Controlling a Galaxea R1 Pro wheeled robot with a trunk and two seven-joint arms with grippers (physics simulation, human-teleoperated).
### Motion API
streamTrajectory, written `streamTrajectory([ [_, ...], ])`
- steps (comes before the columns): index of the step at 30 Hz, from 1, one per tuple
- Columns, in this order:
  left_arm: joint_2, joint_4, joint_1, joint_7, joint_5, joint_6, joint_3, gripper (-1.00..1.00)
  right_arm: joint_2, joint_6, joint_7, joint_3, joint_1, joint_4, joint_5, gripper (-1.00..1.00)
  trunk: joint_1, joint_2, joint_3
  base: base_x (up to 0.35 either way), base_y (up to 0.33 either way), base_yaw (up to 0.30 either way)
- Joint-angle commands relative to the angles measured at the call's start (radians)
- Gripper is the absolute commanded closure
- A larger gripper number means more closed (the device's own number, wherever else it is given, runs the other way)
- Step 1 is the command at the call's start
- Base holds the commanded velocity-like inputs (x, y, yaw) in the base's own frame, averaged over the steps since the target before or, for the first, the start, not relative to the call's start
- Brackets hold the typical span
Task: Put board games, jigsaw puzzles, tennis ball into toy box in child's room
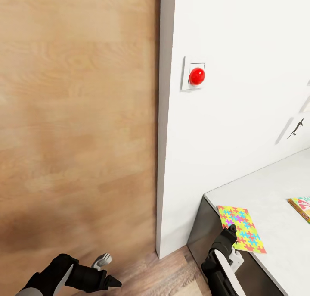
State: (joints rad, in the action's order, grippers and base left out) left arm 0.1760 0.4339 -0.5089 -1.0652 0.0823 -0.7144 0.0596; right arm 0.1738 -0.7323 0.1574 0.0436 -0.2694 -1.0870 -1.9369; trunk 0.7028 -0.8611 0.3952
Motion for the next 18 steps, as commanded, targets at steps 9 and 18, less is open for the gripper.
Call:
streamTrajectory([
  [9, 0.0, 0.002, 0.0, -0.006, 0.005, -0.005, 0.001, -1.0, 0.001, 0.003, 0.008, 0.001, -0.001, -0.001, -0.013, -1.0, 0.0, -0.001, 0.001, 0.0, 0.0, 0.0],
  [18, 0.0, 0.002, 0.0, -0.006, 0.005, -0.005, 0.002, -1.0, 0.001, 0.007, 0.008, 0.001, -0.001, -0.001, -0.013, -1.0, 0.0, -0.001, 0.001, 0.0, 0.0, 0.0],
])
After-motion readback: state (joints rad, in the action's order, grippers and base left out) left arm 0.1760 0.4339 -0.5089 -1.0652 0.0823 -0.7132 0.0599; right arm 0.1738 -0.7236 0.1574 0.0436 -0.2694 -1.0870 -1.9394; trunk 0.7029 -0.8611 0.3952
